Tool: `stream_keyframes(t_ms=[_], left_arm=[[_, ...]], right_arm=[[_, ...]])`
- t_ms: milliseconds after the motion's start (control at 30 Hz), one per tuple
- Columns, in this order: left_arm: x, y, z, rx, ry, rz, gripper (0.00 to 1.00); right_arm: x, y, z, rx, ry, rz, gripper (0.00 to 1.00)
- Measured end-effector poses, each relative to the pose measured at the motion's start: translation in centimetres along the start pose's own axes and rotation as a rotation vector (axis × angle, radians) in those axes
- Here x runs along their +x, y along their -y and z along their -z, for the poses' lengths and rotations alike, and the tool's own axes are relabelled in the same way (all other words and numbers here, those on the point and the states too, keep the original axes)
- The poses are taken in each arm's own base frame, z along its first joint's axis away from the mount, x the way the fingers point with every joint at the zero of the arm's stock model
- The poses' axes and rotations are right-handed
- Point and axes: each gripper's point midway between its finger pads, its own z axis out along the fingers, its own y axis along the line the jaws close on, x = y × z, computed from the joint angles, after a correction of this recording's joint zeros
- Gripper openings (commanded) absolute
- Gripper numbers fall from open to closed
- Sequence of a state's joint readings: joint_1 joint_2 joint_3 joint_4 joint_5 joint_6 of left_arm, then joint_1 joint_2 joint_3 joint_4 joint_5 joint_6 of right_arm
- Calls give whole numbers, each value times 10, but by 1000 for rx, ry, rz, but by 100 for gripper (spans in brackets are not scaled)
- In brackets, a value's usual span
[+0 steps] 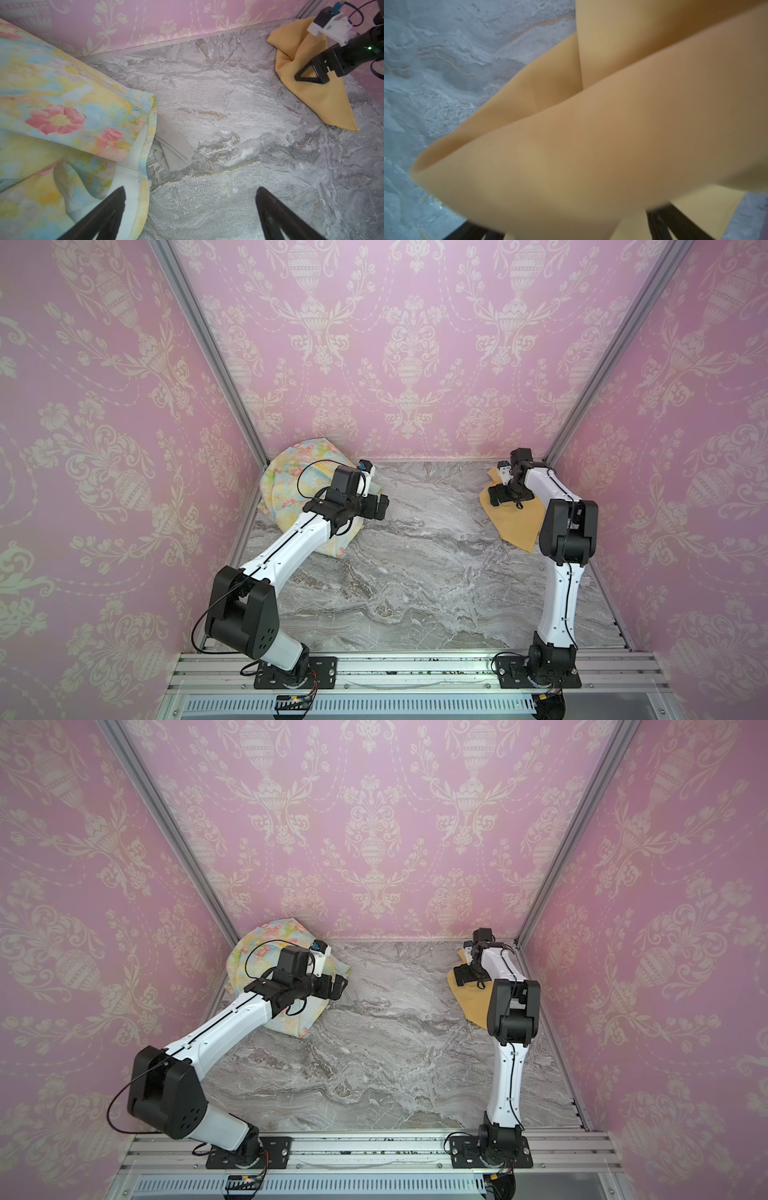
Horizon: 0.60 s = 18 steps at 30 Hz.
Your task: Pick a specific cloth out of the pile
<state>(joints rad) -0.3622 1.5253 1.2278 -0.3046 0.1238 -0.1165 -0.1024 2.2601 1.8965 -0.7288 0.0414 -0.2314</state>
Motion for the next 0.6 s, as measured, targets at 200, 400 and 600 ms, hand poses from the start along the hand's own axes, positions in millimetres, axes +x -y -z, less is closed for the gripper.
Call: stream_keyframes(t_ms=[200, 400, 600], left_arm=[[-21, -16, 26, -65, 80, 13, 99], [-45, -22, 65, -104, 189, 25, 99], [-49, -37, 98, -162, 269, 62, 99]], right_arm=[[-29, 6, 85, 30, 219, -69, 100], [-49, -2, 173, -6, 474, -132, 100], [-27, -40, 214, -70, 599, -126, 100]])
